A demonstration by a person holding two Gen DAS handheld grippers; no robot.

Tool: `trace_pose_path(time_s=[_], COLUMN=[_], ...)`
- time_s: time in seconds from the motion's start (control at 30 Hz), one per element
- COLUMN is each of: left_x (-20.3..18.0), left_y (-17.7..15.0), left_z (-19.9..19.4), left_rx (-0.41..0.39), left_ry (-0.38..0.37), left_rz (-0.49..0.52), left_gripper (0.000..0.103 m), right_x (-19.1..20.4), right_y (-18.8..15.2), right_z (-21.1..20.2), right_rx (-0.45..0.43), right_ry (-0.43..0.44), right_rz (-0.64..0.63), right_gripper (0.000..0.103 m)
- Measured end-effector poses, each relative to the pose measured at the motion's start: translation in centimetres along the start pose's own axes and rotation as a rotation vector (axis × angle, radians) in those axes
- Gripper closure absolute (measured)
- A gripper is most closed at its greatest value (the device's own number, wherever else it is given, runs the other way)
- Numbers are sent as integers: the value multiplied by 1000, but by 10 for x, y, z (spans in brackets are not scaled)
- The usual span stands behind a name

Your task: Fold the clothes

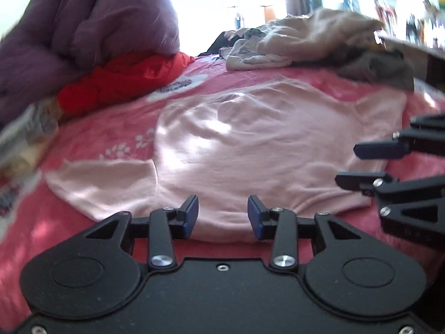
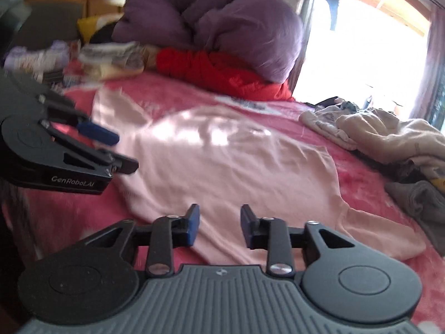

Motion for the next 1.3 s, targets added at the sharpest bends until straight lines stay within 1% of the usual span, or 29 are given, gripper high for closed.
trace_pose_path(time_s=[0.03,0.07,0.1,0.13,0.2,0.3,0.33,0.4,0.47,0.53,0.6,0.63,0.67,0.7,0.73,0.77,0.8,0.83,0.87,0.9,0.97,1.07,1.1,1.13,1.17,1.2,1.23,1.27,1.3], left_x=[1,1,-1,-3,-3,1,3,4,2,-7,-20,-24,-29,-33,-34,-35,-34,-33,-31,-29,-27,-30,-31,-32,-32,-32,-31,-29,-27], left_y=[-4,-8,-13,-16,-15,-16,-15,-6,2,5,5,4,3,1,-4,-7,-8,-7,-6,-5,-5,-5,-5,-5,-6,-6,-5,-5,-4], left_z=[10,19,23,21,13,2,-2,-12,-19,-17,-6,0,6,12,18,23,23,21,20,19,20,19,19,19,19,19,18,17,15], left_rx=[59,114,139,130,149,120,96,31,-20,-33,2,28,53,81,115,139,133,134,133,132,133,129,126,124,123,122,119,115,107], left_ry=[3,6,7,12,8,-8,-18,-42,-78,-112,-120,-113,-106,-98,-86,-77,-77,-81,-89,-97,-104,-90,-87,-85,-84,-87,-91,-93,-93], left_rz=[-5,-2,23,33,36,14,0,-36,-66,-68,-28,-12,5,21,35,48,52,45,32,20,0,9,17,24,29,28,22,15,6], left_gripper=[65,65,65,65,65,65,65,65,65,65,65,65,65,64,63,62,62,61,61,61,61,61,61,61,61,61,61,61,61], right_x=[-3,-5,-6,-6,-9,-16,-19,-29,-40,-55,-71,-80,-89,-98,-108,-117,-126,-131,-132,-130,-126,-136,-144,-153,-163,-171,-178,-183,-186], right_y=[-2,-8,-14,-21,-21,-20,-23,-31,-32,-23,-13,-12,-14,-19,-34,-52,-67,-71,-66,-59,-48,-38,-38,-43,-54,-68,-78,-78,-75], right_z=[8,20,31,36,30,19,13,-2,-15,-20,-11,-1,10,21,31,37,40,36,31,23,8,11,20,33,45,51,54,52,47], right_rx=[26,90,151,192,193,238,238,208,123,30,-34,-35,-13,19,66,92,105,95,101,85,0,-82,-74,-22,36,40,46,50,33], right_ry=[23,52,78,91,102,131,138,140,122,91,76,77,80,79,73,77,86,103,105,92,69,73,65,54,57,74,86,86,84], right_rz=[39,67,86,84,84,121,143,220,269,289,317,353,402,461,541,620,688,722,717,679,612,624,655,712,786,852,910,937,939], right_gripper=[65,65,65,64,64,64,64,64,65,65,65,64,64,64,66,81,86,88,86,84,77,76,76,76,79,87,102,102,100])
Point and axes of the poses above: each gripper's, at about its wrist camera, not at the fingertips, and z roughly the way its jaws point, x to its left, y to its top, the point moved 3 cm from there along z, roughly the way its jaws point, and after that the axes turned 10 degrees about x, right-handed, at the moved point
